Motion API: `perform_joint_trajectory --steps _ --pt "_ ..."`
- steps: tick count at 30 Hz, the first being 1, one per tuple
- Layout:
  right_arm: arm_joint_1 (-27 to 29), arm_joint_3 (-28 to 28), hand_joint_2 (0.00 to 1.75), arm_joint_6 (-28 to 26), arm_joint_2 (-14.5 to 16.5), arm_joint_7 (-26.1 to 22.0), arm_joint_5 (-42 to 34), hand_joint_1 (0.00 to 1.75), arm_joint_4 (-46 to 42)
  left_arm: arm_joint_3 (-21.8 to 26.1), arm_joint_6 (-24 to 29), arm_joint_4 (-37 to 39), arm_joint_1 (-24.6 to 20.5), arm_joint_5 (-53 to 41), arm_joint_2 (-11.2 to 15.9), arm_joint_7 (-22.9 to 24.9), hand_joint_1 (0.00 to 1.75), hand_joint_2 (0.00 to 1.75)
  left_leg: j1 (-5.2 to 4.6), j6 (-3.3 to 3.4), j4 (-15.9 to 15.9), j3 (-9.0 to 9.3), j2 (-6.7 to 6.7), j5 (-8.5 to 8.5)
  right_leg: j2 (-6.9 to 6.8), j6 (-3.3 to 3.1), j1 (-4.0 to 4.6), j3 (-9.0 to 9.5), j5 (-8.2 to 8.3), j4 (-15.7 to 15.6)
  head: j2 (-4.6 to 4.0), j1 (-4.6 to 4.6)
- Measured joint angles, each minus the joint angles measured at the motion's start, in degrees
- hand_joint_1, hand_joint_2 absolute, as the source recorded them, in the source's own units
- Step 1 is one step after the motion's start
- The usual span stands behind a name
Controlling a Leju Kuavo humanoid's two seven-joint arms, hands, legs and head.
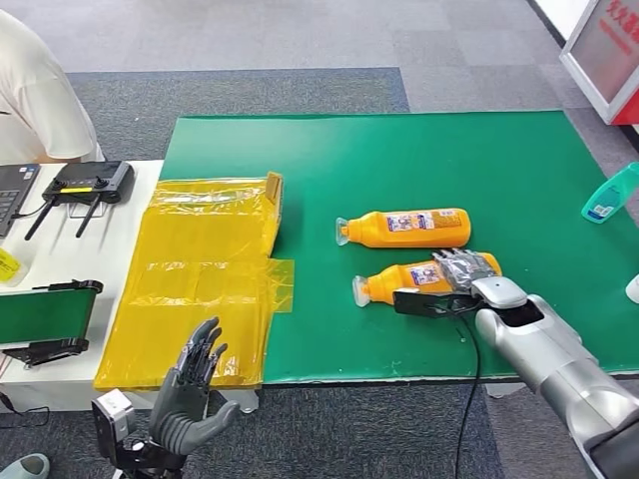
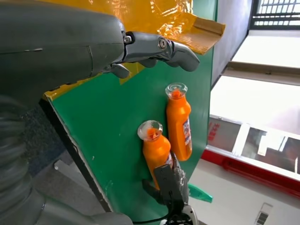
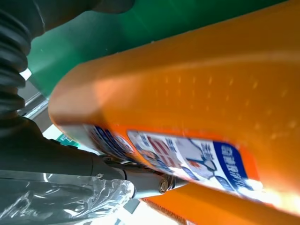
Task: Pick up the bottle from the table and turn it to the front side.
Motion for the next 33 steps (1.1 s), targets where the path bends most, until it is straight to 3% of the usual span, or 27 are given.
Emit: perform_joint_trajectory --steps 2,3,6,7,8,27,33 --pt "-0.4 0.7 1.75 0.1 -0.1 -0.2 -0.3 0.03 0.5 -0.3 0.0 0.2 -0.1 0.0 0.2 0.0 0.0 1.75 0.0 0.0 0.0 0.0 0.0 0.0 0.0 0.0 0.0 0.0 0.0 0.0 0.0 0.01" --pt "-0.6 1.0 1.75 0.1 -0.2 -0.4 -0.5 0.21 0.7 -0.4 0.1 0.2 -0.2 0.0 0.2 0.0 0.0 1.75 0.0 0.0 0.0 0.0 0.0 0.0 0.0 0.0 0.0 0.0 0.0 0.0 0.0 0.01" --pt "-1.1 2.1 1.75 0.0 -0.4 -0.5 -1.5 1.36 1.2 -0.6 0.3 0.4 -0.3 0.1 0.4 0.0 0.0 1.75 0.0 0.0 0.0 0.0 0.0 0.0 0.0 0.0 0.0 0.0 0.0 0.0 0.0 0.0" --pt "-1.2 2.4 1.75 0.0 -0.4 -0.6 -1.9 1.6 1.3 -0.7 0.4 0.4 -0.3 0.1 0.5 0.0 0.0 1.75 0.0 0.0 0.0 0.0 0.0 0.0 0.0 0.0 0.0 0.0 0.0 0.0 0.0 0.0" --pt "-1.3 2.7 1.75 -0.1 -0.5 -0.6 -2.2 1.68 1.4 -0.8 0.5 0.4 -0.3 0.2 0.6 0.0 0.0 1.75 0.0 0.0 0.0 0.01 0.0 0.0 0.0 0.0 0.0 0.0 0.0 0.0 0.0 0.0" --pt "-1.0 3.9 1.75 -3.8 -1.1 -1.0 -4.5 1.75 1.6 -1.1 0.8 0.5 -0.4 0.2 1.1 0.0 0.0 1.75 0.0 0.0 0.0 0.04 0.01 0.01 0.02 -0.01 0.0 0.02 0.01 0.0 0.0 -0.01" --pt "3.3 1.1 1.75 -5.2 -3.2 -2.8 -12.0 1.75 -2.3 -1.6 1.2 0.5 -0.3 -0.7 1.1 0.3 0.0 1.75 0.01 0.03 0.0 0.1 -0.03 -0.01 -0.04 0.02 0.01 0.09 -0.02 0.0 0.0 -0.01"
